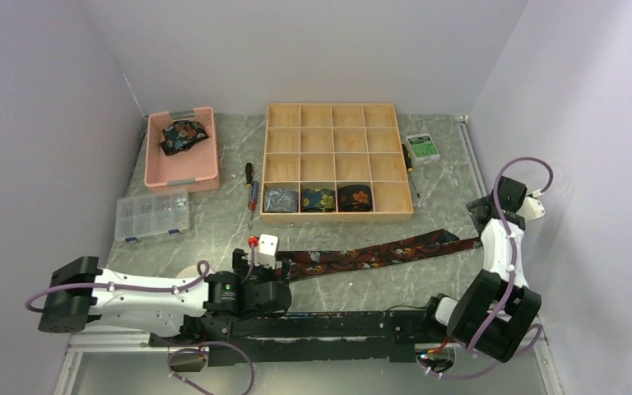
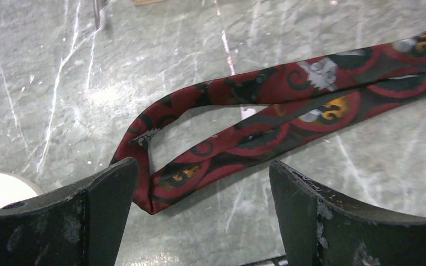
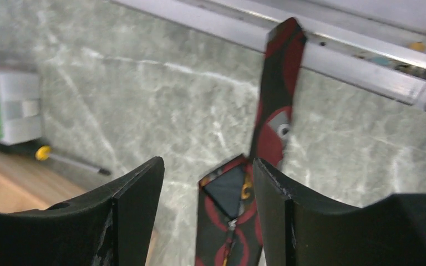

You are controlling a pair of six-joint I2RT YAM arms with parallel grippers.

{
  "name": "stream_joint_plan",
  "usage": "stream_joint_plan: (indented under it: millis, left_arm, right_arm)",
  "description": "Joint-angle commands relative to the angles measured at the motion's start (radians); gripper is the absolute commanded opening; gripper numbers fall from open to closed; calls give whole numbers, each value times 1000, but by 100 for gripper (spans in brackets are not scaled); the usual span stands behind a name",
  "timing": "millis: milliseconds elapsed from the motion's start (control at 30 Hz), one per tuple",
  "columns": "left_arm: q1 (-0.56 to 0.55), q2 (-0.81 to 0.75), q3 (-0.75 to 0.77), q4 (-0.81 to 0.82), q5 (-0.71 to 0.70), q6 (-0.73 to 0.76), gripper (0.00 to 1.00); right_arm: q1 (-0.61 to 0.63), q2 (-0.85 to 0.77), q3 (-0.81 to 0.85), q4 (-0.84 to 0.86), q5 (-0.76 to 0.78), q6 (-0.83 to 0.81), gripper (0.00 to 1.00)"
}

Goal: Roll the ties
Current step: Flatten out the tie at the center of the board.

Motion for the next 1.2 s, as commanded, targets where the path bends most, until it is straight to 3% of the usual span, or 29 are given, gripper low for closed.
stream_joint_plan:
  millis: [0,167,300,433,567,667,867,1033,1167]
  left_arm:
    - [-27,-86,60,-62,20,49,93]
    - [17,-177,30,2,51,169,85]
    - [278,-237,6,92,330,326,79]
    - [510,-250,20,137,614,439,80]
    - [614,-179,82,97,796,518,80]
    - [680,-132,87,113,911,535,73]
    - [819,-23,115,130,1120,593,61]
    - [850,106,190,23,1098,668,65]
    - [859,175,186,29,1107,660,59]
  right_arm:
    - [54,-101,9,59,-89,44,65]
    - [273,-227,-2,114,-140,11,63]
    - [428,-224,-8,195,-378,-97,57]
    - [674,-155,32,228,-455,-180,55]
    - [902,-66,28,289,-457,-217,55]
    - [1041,18,23,342,-395,-236,55]
    - [1098,39,-18,391,-435,-252,54]
    - [1107,-30,-81,393,-490,-274,54]
    - [1108,-77,-136,412,-517,-272,54]
